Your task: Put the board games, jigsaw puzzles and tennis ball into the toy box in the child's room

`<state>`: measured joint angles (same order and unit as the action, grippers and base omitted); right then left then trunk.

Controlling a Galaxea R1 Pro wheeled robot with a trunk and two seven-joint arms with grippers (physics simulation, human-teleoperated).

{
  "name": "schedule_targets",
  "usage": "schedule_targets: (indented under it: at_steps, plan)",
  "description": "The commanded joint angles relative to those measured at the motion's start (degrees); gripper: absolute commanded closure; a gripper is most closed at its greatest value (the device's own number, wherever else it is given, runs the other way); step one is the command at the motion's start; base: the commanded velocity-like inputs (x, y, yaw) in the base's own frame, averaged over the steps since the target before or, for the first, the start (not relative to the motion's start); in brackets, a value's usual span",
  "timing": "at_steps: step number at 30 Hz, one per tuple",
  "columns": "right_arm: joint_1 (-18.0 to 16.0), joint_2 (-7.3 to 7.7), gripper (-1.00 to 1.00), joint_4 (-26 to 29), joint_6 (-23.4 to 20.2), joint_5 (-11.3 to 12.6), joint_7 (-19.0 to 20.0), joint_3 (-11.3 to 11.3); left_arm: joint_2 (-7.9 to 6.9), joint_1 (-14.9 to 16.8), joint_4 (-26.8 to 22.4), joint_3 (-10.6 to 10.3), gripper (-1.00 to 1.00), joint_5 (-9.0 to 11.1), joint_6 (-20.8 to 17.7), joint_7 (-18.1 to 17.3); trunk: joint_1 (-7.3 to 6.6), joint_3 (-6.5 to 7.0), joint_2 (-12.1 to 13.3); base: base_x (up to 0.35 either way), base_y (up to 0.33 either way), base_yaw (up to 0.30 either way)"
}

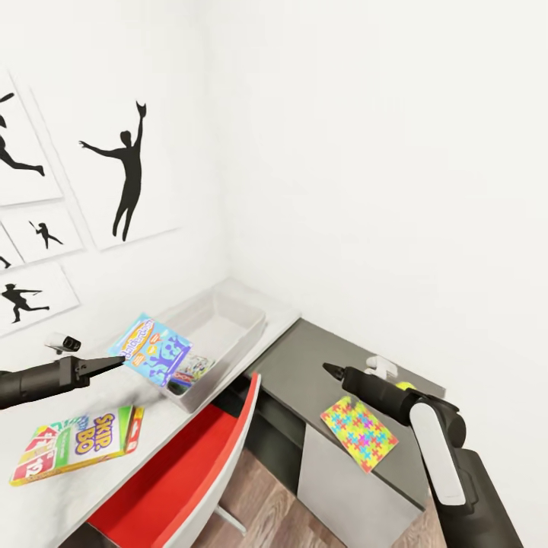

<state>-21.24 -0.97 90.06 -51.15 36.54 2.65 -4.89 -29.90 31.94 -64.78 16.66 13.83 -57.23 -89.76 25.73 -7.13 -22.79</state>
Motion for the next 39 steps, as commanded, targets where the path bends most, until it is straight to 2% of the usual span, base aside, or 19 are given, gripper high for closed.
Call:
schedule_targets:
  at_steps: [1,7,20,39]
  plan:
    - [-0.1,-0.07,-1.0,0.0,-0.3,-0.2,0.3,-0.1,-0.01,0.0,0.0,0.0,1.0,0.0,-0.6,-0.2,0.05,-0.12,-0.1,0.132,0.0,0.002]
    - [0.0,-0.09,-1.0,0.0,0.0,-0.2,0.1,0.1,0.02,0.0,0.0,0.0,1.0,0.0,-0.6,-0.2,0.05,-0.13,-0.1,0.147,0.0,0.058]
    - [0.1,-0.22,-1.0,-0.1,0.1,-0.3,-0.1,0.4,0.02,0.0,-0.1,0.0,1.0,0.0,-0.6,-0.2,0.05,-0.16,-0.1,0.059,0.0,0.246]
    - [0.1,-0.56,-1.0,-0.2,0.2,-0.4,0.0,0.5,0.02,0.0,-0.1,0.0,1.0,0.0,-0.6,-0.2,0.05,-0.18,-0.1,0.0,0.0,0.012]
